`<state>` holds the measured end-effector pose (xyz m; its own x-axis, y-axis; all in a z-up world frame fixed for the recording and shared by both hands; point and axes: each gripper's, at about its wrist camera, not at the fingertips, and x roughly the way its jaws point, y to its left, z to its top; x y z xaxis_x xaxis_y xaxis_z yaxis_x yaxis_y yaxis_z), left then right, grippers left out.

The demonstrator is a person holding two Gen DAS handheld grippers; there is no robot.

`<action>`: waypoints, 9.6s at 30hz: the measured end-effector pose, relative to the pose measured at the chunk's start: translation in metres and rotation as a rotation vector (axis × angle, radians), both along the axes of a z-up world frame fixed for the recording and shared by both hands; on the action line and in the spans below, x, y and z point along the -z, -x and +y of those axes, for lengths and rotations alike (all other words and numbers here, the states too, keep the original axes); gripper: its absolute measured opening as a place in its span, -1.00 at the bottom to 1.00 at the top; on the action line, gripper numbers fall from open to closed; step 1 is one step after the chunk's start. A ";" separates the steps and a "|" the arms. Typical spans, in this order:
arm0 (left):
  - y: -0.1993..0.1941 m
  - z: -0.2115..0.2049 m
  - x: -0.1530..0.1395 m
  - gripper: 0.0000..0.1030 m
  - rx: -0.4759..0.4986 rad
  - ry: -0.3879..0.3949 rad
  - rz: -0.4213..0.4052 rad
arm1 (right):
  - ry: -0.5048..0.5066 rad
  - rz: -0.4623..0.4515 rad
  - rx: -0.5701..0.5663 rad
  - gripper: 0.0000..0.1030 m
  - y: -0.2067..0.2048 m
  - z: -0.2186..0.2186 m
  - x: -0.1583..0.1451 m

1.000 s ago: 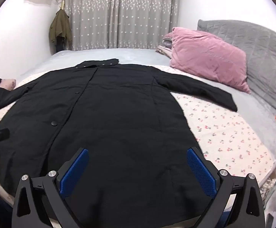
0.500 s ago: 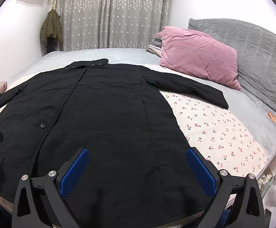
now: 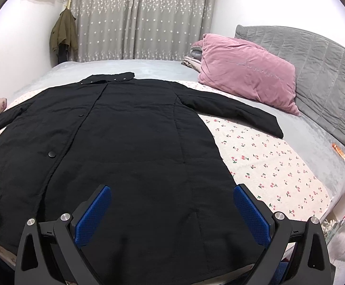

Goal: Fold large clothes

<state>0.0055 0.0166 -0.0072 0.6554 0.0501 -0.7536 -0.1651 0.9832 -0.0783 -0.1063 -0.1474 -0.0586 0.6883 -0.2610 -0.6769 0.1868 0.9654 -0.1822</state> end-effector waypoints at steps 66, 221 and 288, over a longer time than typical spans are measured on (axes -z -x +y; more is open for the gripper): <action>-0.078 0.010 -0.078 0.98 -0.072 0.118 -0.028 | -0.740 -0.050 0.287 1.00 -0.112 -0.199 -0.045; -0.171 0.374 -0.006 -0.81 -0.808 0.390 -0.206 | -0.173 0.241 -0.341 0.64 -0.242 0.019 0.019; -0.017 0.215 0.049 0.47 -0.178 0.161 0.268 | -0.196 0.150 -0.091 0.64 -0.164 -0.111 -0.009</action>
<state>0.0228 0.2320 -0.0562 0.4247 0.0120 -0.9053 -0.3687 0.9155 -0.1608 0.0578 -0.2582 -0.0498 0.5910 -0.0567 -0.8047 0.0829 0.9965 -0.0093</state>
